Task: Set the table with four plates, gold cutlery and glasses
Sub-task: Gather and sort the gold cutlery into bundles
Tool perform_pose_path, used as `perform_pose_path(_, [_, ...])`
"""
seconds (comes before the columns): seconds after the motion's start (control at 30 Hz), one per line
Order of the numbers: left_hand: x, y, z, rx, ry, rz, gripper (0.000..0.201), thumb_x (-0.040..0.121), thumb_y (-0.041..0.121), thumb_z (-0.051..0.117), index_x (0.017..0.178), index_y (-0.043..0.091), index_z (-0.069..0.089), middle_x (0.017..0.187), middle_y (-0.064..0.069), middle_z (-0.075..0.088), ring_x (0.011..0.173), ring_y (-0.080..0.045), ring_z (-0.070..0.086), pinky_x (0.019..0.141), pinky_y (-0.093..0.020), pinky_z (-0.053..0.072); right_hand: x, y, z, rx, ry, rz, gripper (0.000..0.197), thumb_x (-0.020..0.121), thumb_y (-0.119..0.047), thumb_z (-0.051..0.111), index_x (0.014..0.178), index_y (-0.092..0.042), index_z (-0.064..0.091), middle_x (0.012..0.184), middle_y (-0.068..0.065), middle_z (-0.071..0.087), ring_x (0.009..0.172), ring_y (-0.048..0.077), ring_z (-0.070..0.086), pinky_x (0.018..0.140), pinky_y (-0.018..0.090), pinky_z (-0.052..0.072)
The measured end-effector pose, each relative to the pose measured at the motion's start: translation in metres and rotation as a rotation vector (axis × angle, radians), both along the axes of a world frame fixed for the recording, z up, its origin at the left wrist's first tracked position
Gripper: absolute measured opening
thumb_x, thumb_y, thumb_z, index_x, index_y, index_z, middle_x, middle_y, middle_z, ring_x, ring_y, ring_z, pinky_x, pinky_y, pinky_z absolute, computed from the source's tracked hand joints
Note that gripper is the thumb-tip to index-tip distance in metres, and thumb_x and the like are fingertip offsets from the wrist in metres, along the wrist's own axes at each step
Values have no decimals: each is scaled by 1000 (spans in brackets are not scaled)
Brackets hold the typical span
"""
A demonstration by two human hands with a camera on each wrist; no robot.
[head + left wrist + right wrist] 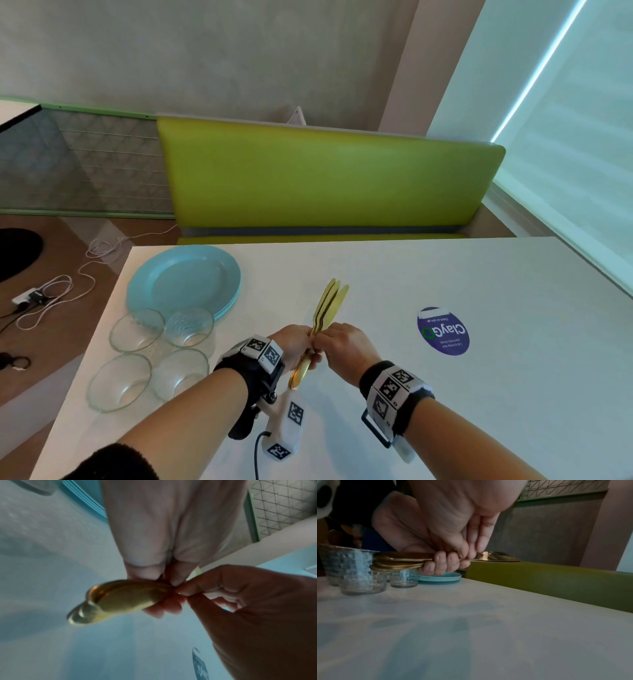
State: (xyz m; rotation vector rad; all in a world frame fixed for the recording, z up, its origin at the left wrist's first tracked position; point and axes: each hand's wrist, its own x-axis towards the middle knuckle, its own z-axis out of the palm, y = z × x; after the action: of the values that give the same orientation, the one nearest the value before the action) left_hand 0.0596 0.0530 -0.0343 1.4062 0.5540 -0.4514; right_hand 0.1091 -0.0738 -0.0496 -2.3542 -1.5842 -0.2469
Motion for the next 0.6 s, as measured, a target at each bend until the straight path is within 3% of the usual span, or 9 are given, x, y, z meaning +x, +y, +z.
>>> perform_pose_path(0.2, [-59, 4, -13, 356, -87, -303, 21, 97, 12, 35, 80, 14, 46, 71, 1, 48, 60, -9, 45, 57, -19, 38, -65, -9, 2, 5, 29, -243, 38, 30, 2, 86, 53, -22, 67, 48, -12, 60, 47, 10, 60, 37, 13, 43])
perform_pose_path(0.33, [-121, 15, -25, 620, -106, -476, 6, 97, 11, 39, 95, 12, 45, 68, 7, 48, 60, -7, 50, 57, -15, 40, -111, -21, 6, 18, 47, -438, 39, 29, 1, 88, 52, -23, 66, 46, -11, 58, 46, 11, 60, 33, 12, 38])
perform_pose_path(0.4, [-155, 23, -29, 652, -54, -521, 15, 94, 7, 39, 103, 9, 52, 82, -4, 61, 78, -21, 62, 67, -22, 48, -137, -25, 7, 17, 53, -506, 40, 29, 0, 89, 51, -24, 66, 44, -9, 56, 45, 11, 60, 31, 12, 36])
perform_pose_path(0.47, [-182, 32, -34, 746, -25, -606, 27, 94, 7, 41, 118, 4, 53, 116, -17, 63, 109, -31, 60, 90, -32, 49, -160, -29, 6, 9, 64, -553, 40, 30, -1, 90, 51, -25, 65, 44, -9, 55, 45, 9, 59, 32, 12, 36])
perform_pose_path(0.6, [-231, 46, -42, 950, -2, -691, 35, 98, 6, 38, 132, -2, 43, 133, -18, 51, 123, -31, 52, 100, -34, 41, -203, -24, 0, -19, 107, -624, 42, 26, -2, 90, 48, -27, 64, 43, -12, 56, 44, 6, 58, 32, 13, 36])
